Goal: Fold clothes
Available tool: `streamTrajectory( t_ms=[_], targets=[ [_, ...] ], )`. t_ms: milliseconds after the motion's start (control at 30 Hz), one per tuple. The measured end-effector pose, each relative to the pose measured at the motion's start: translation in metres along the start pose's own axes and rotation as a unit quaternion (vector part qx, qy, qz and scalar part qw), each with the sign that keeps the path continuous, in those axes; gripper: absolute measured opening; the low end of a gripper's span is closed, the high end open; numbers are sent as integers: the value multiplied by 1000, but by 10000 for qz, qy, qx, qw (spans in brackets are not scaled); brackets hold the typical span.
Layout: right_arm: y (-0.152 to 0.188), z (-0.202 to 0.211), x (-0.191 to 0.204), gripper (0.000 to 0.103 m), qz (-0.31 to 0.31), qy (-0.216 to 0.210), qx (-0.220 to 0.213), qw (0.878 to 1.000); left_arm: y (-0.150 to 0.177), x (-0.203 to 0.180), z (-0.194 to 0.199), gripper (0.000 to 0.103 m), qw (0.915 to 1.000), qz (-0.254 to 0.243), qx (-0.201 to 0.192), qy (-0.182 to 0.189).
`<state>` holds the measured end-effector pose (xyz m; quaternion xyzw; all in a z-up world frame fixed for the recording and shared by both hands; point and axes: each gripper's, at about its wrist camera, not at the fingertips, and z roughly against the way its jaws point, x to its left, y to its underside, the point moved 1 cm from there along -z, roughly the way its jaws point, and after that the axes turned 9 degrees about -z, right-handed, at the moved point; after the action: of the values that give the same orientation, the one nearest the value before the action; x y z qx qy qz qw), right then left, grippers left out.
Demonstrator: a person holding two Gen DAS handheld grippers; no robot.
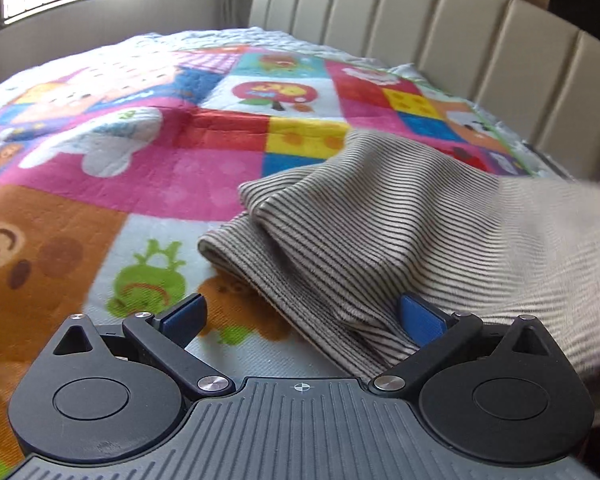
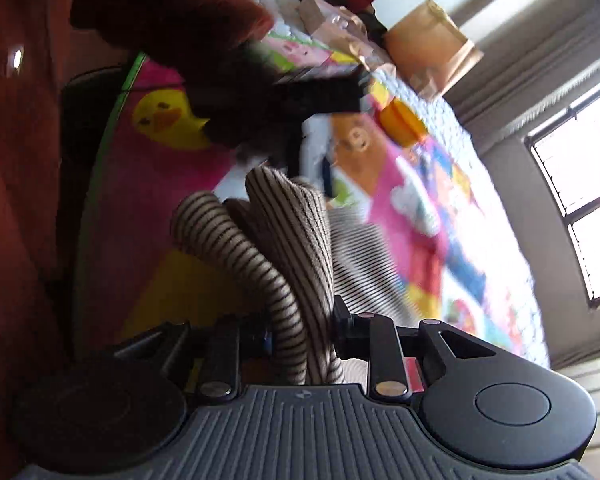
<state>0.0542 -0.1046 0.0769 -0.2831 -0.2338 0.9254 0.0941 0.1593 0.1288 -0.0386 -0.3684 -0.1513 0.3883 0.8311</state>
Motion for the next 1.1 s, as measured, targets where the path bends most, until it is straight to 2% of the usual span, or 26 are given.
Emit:
streamTrajectory(
  t_ms=[67,133,200,300,400,467,533,667,700,767,800,867,900,1033,1100],
  targets=[
    [-16,12,-19,26,222,-37,1,9997,4,6,0,103,9999,86,-49,127],
    [-28,-11,-43,27,333,-280,15,9991,9,13,6,103,9998,145,-89,66],
    [-33,-48,-65,28,304,-421,48,9986,16,24,18,103,9991,384,-173,47],
    [-31,-106,-87,28,62,-386,212,9990,26,39,39,103,9963,809,-296,-47],
    [-20,-149,-100,30,-295,-340,370,9983,26,41,64,103,9947,889,-489,-169],
    [-17,-152,-109,35,-729,-388,223,9963,19,38,79,103,9938,844,-697,-173],
    [-15,-144,-112,41,-901,-340,95,9953,3,28,88,103,9928,725,-956,-77],
    [-8,-129,-118,63,-1122,-114,-86,9936,-32,-4,83,103,9906,301,-1305,267],
    [-5,-123,-121,66,-1220,-72,-156,9924,-39,-12,76,103,9908,192,-1298,327],
    [-1,-109,-128,84,-1439,18,-328,9890,-49,-22,58,103,9924,62,-1190,316],
    [1,-98,-130,87,-1574,93,-446,9865,-53,-26,48,103,9933,10,-1122,291],
    [8,-85,-133,100,-1774,254,-649,9817,-56,-26,29,103,9953,41,-959,132],
    [13,-76,-134,103,-1873,323,-751,9789,-56,-23,22,103,9961,106,-876,29],
    [39,-55,-143,103,-2577,512,-1162,9578,-49,-5,7,103,9964,474,-593,-376],
    [54,-65,-154,103,-3128,834,-1182,9387,-44,2,5,103,9957,521,-488,-590]
  ],
)
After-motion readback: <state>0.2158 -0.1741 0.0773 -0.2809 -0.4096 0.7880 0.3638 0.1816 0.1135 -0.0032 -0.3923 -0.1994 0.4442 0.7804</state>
